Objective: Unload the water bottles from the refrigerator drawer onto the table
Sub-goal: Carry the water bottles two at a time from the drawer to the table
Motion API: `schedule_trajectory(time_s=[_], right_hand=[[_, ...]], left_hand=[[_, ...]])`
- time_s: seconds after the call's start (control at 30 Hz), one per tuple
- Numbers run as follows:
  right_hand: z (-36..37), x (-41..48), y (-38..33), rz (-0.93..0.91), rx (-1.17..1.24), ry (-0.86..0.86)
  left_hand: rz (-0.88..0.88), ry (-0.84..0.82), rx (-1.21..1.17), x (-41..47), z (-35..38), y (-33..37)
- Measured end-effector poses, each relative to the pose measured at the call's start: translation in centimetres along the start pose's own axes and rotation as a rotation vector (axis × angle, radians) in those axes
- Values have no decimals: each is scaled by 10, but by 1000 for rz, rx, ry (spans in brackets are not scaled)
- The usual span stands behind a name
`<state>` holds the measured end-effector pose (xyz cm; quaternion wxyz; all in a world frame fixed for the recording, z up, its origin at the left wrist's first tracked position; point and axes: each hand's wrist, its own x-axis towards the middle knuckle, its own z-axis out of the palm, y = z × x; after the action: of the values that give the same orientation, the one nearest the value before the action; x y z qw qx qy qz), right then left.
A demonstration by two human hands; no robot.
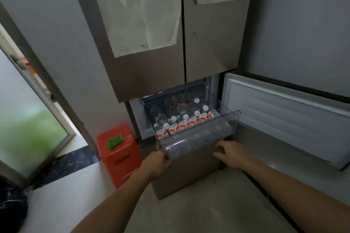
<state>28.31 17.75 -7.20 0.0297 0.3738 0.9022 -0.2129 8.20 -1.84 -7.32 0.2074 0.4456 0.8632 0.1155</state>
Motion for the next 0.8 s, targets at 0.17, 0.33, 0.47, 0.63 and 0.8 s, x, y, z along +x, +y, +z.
schedule_trajectory(time_s=[0.17,0.33,0.47,0.63,0.8], right_hand=[[-40,84,1,-108,58,77],[-40,160,-19,-131,119,20],[-27,222,-35,-79,175,-49],[-4,287,-45,47,229,-158],[8,335,-53,125,212,-208]], left_hand=[[-83,199,-84,75,-16,7],[-131,252,-114,128,-19,3],[-162,235,-156,179,-15,-3],[-281,168,-182,241,-3,-21],[-417,113,-167,279,15,-36]])
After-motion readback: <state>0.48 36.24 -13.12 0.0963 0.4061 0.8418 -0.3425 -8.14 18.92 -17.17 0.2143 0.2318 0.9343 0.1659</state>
